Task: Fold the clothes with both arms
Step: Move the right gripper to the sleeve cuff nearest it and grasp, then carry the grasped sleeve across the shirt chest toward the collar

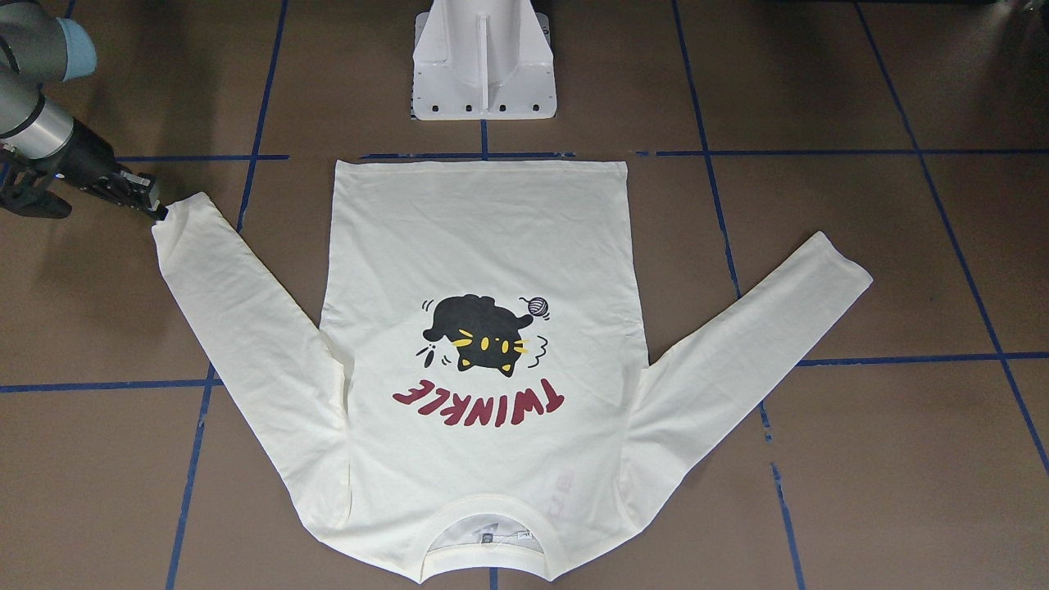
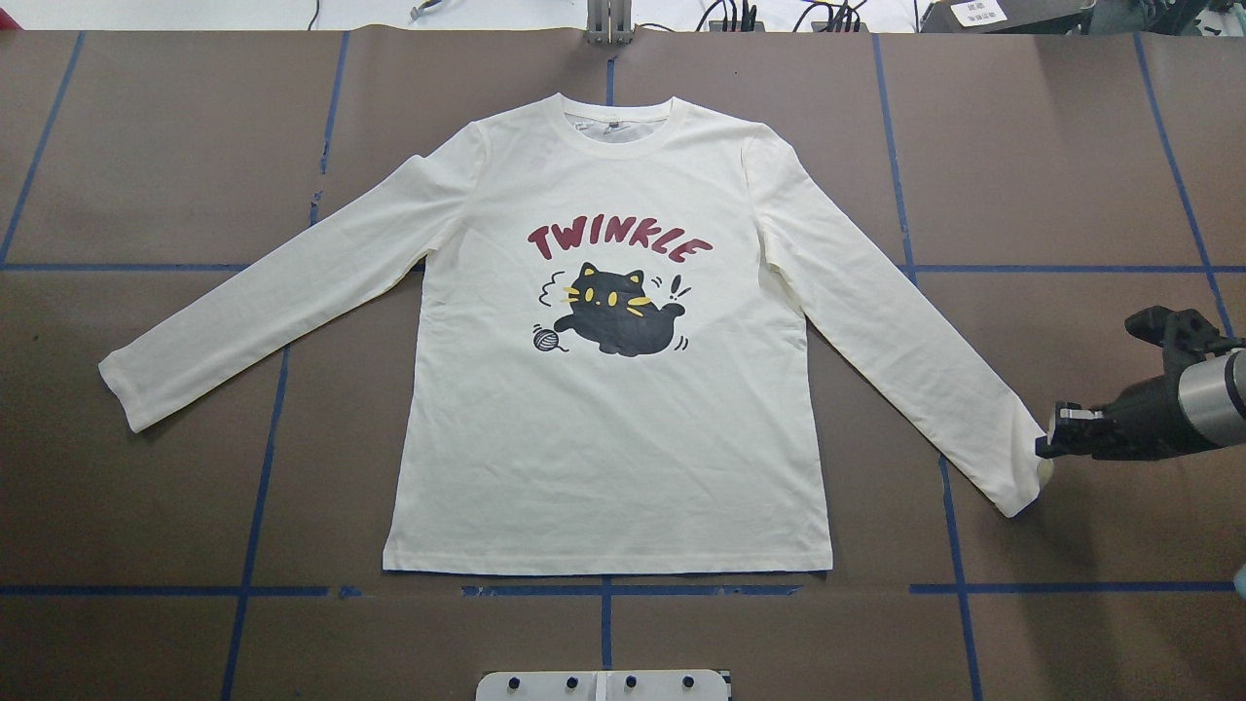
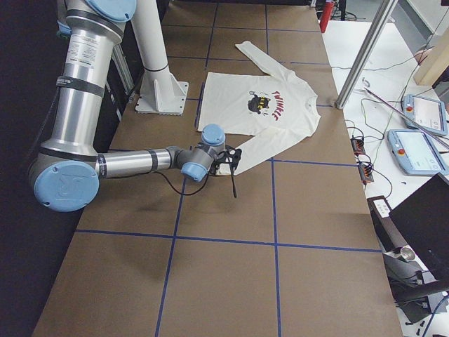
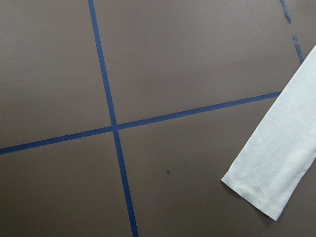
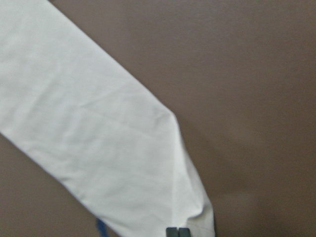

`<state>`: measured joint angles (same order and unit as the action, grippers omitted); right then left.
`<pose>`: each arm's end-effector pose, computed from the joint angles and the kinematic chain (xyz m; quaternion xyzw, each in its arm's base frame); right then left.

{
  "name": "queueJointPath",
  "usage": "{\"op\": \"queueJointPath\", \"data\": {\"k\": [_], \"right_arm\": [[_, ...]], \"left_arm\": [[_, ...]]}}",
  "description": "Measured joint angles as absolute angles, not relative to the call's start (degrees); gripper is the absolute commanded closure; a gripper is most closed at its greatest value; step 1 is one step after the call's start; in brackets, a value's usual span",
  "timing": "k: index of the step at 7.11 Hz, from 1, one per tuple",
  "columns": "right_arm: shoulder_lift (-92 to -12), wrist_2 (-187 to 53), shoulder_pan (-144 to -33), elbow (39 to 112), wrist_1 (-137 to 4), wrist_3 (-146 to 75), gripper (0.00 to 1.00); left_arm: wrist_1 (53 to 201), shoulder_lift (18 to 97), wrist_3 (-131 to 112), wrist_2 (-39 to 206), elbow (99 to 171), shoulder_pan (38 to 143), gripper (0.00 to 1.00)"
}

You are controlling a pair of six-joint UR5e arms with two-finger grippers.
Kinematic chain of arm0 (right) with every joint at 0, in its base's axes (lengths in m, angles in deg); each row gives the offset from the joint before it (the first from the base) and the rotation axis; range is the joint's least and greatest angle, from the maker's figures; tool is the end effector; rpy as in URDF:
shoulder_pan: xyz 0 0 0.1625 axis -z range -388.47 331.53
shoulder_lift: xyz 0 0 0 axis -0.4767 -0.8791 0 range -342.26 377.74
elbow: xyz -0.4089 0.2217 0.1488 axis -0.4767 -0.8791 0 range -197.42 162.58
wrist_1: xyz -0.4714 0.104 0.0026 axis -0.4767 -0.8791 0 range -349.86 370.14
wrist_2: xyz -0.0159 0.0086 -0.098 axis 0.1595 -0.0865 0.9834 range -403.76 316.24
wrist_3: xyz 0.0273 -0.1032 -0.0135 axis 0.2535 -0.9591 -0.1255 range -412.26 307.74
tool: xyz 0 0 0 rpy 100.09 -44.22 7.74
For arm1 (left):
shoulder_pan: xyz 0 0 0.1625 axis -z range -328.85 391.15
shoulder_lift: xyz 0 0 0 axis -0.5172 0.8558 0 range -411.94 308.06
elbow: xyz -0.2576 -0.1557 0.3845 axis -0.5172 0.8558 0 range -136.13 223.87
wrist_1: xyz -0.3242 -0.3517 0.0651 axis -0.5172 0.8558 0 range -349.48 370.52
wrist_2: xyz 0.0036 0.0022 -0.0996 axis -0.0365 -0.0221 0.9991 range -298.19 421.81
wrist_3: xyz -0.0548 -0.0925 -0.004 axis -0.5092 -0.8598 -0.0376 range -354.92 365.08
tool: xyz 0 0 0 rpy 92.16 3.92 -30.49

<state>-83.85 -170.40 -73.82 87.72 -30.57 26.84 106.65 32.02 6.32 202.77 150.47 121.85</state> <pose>-0.2980 -0.4000 0.5849 -0.0491 -0.5052 0.1181 0.8534 -0.0561 -0.5190 0.5994 0.1382 0.4234 0.0667 0.8929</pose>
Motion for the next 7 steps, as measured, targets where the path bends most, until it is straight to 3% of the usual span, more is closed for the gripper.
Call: {"op": "queueJointPath", "data": {"k": [1, 3, 5, 7], "right_arm": [[-77.2, -171.5, -75.1, 88.9, -33.4, 30.9, 1.0], [-52.8, -171.6, -76.8, 86.8, -53.1, 36.5, 1.0], [-24.6, -167.5, -74.2, 68.7, -65.3, 37.3, 1.0], [-6.1, -156.2, -66.2, 47.8, -61.0, 37.6, 1.0]], "left_arm": [[107.0, 32.2, 6.3, 203.5, 151.6, 121.8, 0.0], [109.8, 32.7, 5.8, 207.4, 152.6, 121.8, 0.0], [115.5, 33.0, 1.3, 209.0, 152.4, 121.7, 0.0], [118.5, 33.4, -2.7, 209.0, 152.1, 120.6, 0.0]]}}
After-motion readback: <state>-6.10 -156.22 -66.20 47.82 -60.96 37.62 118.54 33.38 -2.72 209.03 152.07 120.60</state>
